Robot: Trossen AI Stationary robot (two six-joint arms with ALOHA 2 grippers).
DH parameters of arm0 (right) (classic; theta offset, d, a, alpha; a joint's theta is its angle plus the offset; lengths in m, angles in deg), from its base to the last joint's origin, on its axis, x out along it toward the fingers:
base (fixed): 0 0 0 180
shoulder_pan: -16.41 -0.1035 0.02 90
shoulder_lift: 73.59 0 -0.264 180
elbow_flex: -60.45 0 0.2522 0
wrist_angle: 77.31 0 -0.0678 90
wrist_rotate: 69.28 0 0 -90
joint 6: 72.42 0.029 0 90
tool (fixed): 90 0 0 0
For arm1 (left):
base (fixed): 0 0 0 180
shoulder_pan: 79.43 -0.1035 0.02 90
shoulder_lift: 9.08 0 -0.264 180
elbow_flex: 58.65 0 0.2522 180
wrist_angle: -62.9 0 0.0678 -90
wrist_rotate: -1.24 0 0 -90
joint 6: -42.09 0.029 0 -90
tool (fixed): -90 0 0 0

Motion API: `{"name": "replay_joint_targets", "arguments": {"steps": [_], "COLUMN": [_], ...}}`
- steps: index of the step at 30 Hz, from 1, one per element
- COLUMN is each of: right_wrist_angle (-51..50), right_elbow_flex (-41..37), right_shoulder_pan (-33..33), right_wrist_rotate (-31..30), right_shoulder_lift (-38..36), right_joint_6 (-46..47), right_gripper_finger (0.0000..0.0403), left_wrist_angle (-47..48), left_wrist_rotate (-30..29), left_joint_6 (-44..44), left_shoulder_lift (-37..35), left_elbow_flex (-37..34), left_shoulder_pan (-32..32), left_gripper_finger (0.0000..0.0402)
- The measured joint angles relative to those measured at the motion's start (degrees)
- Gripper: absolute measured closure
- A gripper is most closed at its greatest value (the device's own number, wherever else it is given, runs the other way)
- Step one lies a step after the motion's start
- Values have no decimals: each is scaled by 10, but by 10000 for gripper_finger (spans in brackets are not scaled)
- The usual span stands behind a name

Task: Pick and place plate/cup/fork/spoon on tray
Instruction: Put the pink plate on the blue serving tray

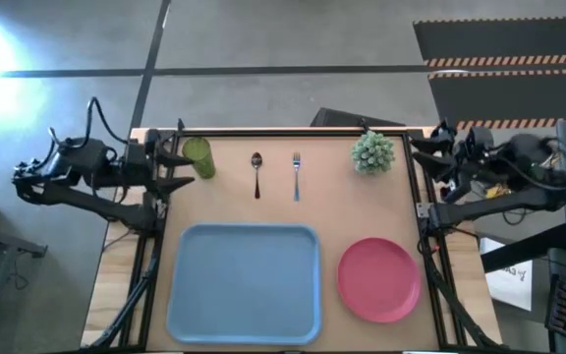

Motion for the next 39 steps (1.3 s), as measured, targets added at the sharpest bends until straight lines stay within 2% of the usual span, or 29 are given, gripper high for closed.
{"name": "replay_joint_targets", "arguments": {"steps": [7, 13, 17, 21, 27, 33, 39], "right_wrist_angle": [-175, -235, -245, -244, -266, -364, -589], "right_elbow_flex": [203, 288, 303, 304, 304, 303, 301], "right_shoulder_pan": [0, 0, 0, 0, 0, 0, 0], "right_wrist_rotate": [-4, -4, -3, 1, 36, 36, 48], "right_shoulder_lift": [134, 199, 216, 224, 237, 247, 274], "right_joint_6": [-12, -25, -30, -29, 7, 91, 253], "right_gripper_finger": [224, 227, 227, 227, 232, 231, 240], "left_wrist_angle": [214, 375, 413, 430, 435, 435, 434], "left_wrist_rotate": [-160, -225, -223, -192, -174, -136, -132], "left_joint_6": [-112, -209, -220, -213, -192, -176, -190], "left_shoulder_lift": [27, 68, 110, 151, 191, 187, 164], "left_elbow_flex": [26, 19, 15, 15, 14, 15, 23], "left_shoulder_pan": [0, 0, -9, -35, -76, -104, -105], "left_gripper_finger": [224, 224, 224, 224, 224, 223, 223]}}
